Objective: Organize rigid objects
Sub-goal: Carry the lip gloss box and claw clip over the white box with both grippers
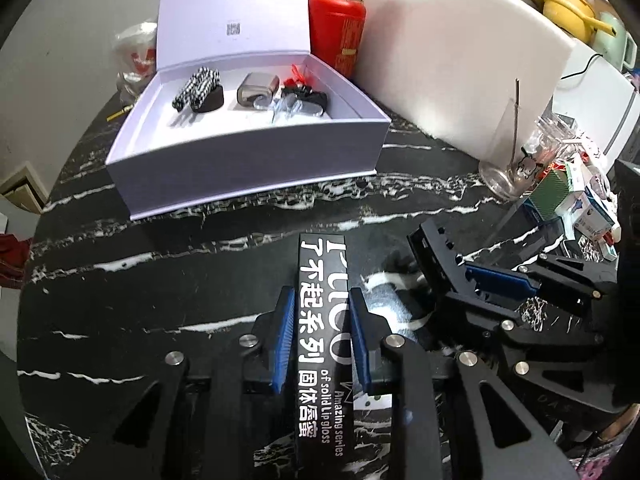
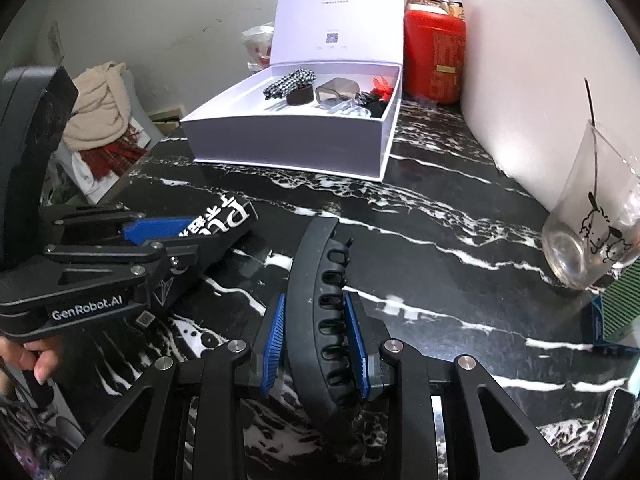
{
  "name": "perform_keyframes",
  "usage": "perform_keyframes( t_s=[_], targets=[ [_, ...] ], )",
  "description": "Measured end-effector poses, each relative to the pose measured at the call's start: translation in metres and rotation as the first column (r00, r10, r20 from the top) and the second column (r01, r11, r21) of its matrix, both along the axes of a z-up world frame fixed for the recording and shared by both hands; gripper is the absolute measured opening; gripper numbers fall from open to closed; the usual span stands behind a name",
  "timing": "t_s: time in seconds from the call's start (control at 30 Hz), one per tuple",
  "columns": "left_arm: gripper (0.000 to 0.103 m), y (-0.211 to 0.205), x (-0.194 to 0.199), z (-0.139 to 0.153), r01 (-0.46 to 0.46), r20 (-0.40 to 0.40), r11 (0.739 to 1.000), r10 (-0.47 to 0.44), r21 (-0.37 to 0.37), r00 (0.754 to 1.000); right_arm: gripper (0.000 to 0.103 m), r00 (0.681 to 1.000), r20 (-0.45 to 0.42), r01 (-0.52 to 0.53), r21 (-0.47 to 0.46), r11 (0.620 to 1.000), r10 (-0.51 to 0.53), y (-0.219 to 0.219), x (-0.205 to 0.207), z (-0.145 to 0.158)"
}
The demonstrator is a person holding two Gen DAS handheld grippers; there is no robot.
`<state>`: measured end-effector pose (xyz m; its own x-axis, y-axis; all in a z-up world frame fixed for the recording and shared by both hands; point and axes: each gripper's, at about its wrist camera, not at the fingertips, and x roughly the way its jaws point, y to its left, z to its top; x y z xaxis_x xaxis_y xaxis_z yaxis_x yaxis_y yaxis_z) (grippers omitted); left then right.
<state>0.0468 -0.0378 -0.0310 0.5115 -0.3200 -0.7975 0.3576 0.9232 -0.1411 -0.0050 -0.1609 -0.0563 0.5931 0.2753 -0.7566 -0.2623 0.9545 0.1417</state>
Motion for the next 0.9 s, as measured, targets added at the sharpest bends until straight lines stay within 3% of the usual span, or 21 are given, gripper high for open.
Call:
perform_keyframes(
  t_s=[0.4,0.9],
  targets=[
    [0.026,0.004,0.011,0.023,-0.033,0.041,0.999,0.034,-0.014,0.999,0.029,0.999,0.039,-0.025,-0.015,1.0,0.026,0.006,0.011,0.014],
    [0.026,0.013,0.042,0.064,-0.058,0.128,0.998,0.059,-0.01,0.99,0.029,0.99,0.114,-0.082,-0.046,0.996,0.087,0.021,0.037,0.056]
  ],
)
